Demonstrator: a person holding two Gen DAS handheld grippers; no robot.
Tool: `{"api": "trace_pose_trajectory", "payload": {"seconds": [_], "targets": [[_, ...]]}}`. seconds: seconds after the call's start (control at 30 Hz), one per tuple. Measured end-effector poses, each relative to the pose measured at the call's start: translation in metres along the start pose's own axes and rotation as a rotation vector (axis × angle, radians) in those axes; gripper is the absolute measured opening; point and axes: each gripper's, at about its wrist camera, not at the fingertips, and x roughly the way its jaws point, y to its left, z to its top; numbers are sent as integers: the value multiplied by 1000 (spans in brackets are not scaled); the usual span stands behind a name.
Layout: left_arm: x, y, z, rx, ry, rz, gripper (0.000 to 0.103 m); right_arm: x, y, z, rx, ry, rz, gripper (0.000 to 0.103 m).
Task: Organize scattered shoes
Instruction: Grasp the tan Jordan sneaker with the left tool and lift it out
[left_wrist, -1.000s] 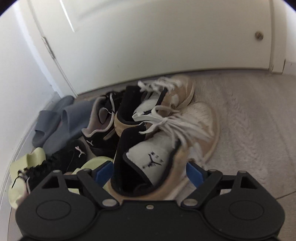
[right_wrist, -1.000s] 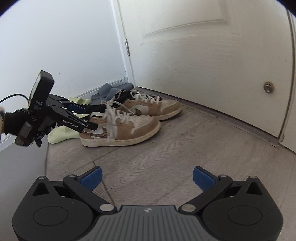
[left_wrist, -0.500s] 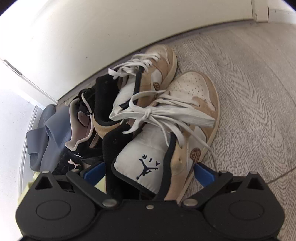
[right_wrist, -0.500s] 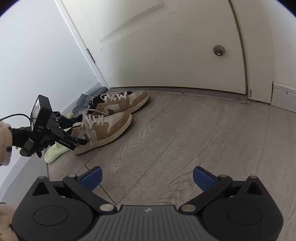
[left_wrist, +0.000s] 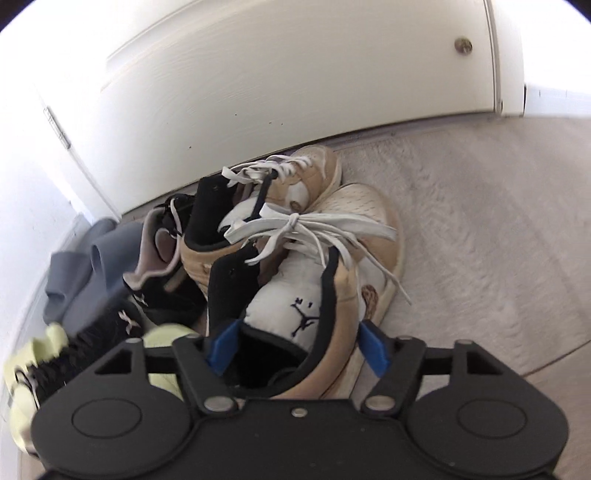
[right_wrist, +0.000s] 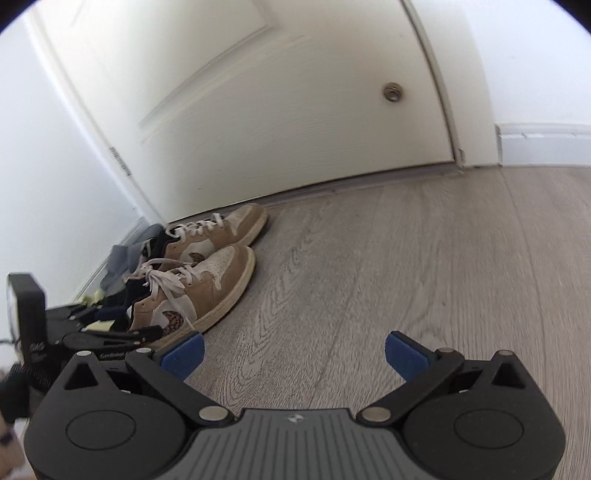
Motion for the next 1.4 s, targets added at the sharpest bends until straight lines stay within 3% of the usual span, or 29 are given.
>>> {"api": "trace_pose_trajectory", "payload": {"seconds": [0.1, 0.27, 0.47, 0.5, 0.53, 0.57, 0.63, 0.7, 0.87, 1.0, 1.13, 1.23, 1.4], "targets": [[-9, -23, -2, 11, -15, -3, 64, -25, -4, 5, -2, -18, -3, 103], [-26, -72, 2, 45, -53, -65, 61, -65, -20, -4, -27, -88, -101, 103], [-47, -152, 24, 91, -104, -227, 59, -111, -61, -30, 88, -90, -193, 103], [-50, -167, 28, 100, -117, -253, 56, -118, -64, -33, 84, -94, -213, 103], [-51, -180, 32, 110, -125, -282, 20, -123, -67, -36, 78, -96, -233, 103], [-52, -193, 35, 120, -127, -313, 19, -129, -69, -39, 73, -99, -254, 103], [-54, -232, 44, 184, -151, -316, 21, -137, -74, -43, 76, -105, -284, 103], [-53, -253, 50, 179, -154, -336, 25, -148, -83, -46, 100, -116, -309, 103], [-52, -270, 61, 75, -104, -402, 27, -168, -97, -48, 140, -151, -337, 103], [-66, -285, 54, 127, -105, -441, 26, -173, -103, -47, 164, -164, -344, 103], [-83, -287, 41, 224, -99, -518, 26, -178, -105, -43, 172, -182, -343, 103], [-94, -282, 28, 278, -94, -535, 29, -182, -103, -43, 165, -193, -341, 103], [-99, -267, 21, 262, -57, -546, 39, -180, -99, -46, 152, -185, -351, 103]]}}
